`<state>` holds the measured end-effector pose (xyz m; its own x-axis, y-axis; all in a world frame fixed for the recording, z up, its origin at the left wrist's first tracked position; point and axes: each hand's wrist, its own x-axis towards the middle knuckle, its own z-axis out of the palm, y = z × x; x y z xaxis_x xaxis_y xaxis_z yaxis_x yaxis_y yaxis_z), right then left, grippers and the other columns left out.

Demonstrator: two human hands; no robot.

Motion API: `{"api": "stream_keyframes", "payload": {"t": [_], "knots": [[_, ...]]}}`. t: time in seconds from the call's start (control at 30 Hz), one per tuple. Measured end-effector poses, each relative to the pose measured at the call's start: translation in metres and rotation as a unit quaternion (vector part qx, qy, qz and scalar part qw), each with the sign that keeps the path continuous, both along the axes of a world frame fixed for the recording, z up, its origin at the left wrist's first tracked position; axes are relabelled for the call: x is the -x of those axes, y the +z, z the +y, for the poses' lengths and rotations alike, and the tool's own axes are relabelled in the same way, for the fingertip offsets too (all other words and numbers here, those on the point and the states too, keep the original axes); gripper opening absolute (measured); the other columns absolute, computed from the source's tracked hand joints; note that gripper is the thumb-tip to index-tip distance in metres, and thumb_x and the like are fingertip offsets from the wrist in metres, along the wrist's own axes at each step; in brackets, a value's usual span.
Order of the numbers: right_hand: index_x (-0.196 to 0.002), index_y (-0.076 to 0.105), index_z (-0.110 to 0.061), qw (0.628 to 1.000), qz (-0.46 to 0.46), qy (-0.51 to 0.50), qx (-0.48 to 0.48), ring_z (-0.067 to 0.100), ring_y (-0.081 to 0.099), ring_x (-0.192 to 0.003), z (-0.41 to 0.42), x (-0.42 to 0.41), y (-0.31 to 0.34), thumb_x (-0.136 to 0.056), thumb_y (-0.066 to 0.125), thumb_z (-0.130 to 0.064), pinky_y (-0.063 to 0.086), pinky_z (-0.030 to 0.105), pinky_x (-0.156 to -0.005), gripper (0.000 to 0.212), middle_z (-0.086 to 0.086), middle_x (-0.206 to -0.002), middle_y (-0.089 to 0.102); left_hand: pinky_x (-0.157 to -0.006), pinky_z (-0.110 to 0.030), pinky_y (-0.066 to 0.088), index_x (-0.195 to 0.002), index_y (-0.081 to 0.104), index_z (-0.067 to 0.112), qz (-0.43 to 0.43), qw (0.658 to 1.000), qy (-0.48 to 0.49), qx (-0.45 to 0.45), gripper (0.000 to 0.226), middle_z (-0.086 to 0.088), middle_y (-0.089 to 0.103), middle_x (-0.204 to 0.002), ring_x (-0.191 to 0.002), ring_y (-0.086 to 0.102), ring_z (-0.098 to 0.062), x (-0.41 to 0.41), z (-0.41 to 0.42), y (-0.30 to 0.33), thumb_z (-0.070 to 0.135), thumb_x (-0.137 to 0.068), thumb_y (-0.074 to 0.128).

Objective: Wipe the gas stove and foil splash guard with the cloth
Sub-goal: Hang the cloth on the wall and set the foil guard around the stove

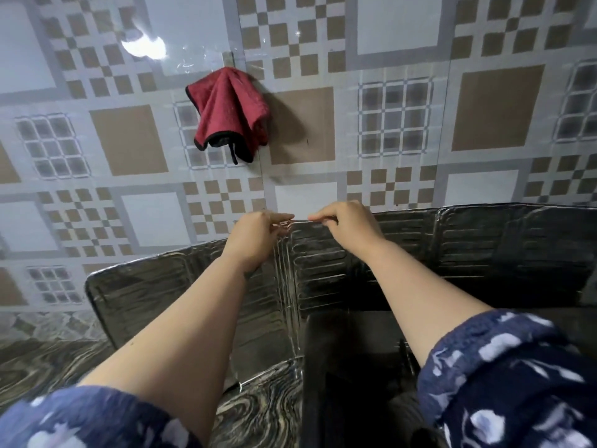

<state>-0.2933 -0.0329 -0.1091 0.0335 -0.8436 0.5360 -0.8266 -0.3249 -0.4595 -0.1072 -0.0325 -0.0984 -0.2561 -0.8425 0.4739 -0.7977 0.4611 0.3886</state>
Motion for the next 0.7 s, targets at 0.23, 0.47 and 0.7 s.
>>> {"api": "stream_keyframes", "payload": {"t": [0.23, 0.47, 0.7], "knots": [[-0.115, 0.068, -0.03, 1.0, 0.022, -0.014, -0.008, 0.023, 0.059, -0.113, 0.0, 0.0, -0.005, -0.092, 0.057, -0.008, 0.044, 0.037, -0.104, 0.033, -0.001, -0.121, 0.068, -0.088, -0.04, 0.054, -0.124, 0.06, 0.037, -0.09, 0.994, 0.057, -0.018, 0.049, -0.003, 0.063, -0.129, -0.108, 0.063, -0.026, -0.05, 0.019, 0.009, 0.003, -0.093, 0.045], [-0.131, 0.051, -0.043, 0.99, 0.134, -0.041, -0.02, 0.029, 0.051, -0.117, 0.005, 0.001, -0.009, -0.091, 0.038, 0.012, 0.029, 0.043, -0.107, 0.069, 0.003, -0.124, 0.061, -0.088, -0.039, 0.054, -0.126, 0.06, 0.034, -0.13, 0.986, 0.082, -0.058, 0.04, -0.005, 0.064, -0.128, -0.105, 0.062, -0.023, -0.085, 0.031, 0.014, 0.009, -0.095, 0.052], [-0.128, 0.055, -0.04, 0.992, 0.109, -0.061, -0.015, 0.036, 0.044, -0.127, 0.013, -0.001, -0.01, -0.085, 0.033, 0.018, 0.026, 0.045, -0.111, 0.076, 0.009, -0.137, 0.055, -0.088, -0.04, 0.055, -0.127, 0.058, 0.034, -0.082, 0.989, 0.084, -0.087, 0.042, -0.002, 0.063, -0.126, -0.101, 0.062, -0.02, -0.067, 0.046, 0.015, 0.009, -0.092, 0.056]]}}
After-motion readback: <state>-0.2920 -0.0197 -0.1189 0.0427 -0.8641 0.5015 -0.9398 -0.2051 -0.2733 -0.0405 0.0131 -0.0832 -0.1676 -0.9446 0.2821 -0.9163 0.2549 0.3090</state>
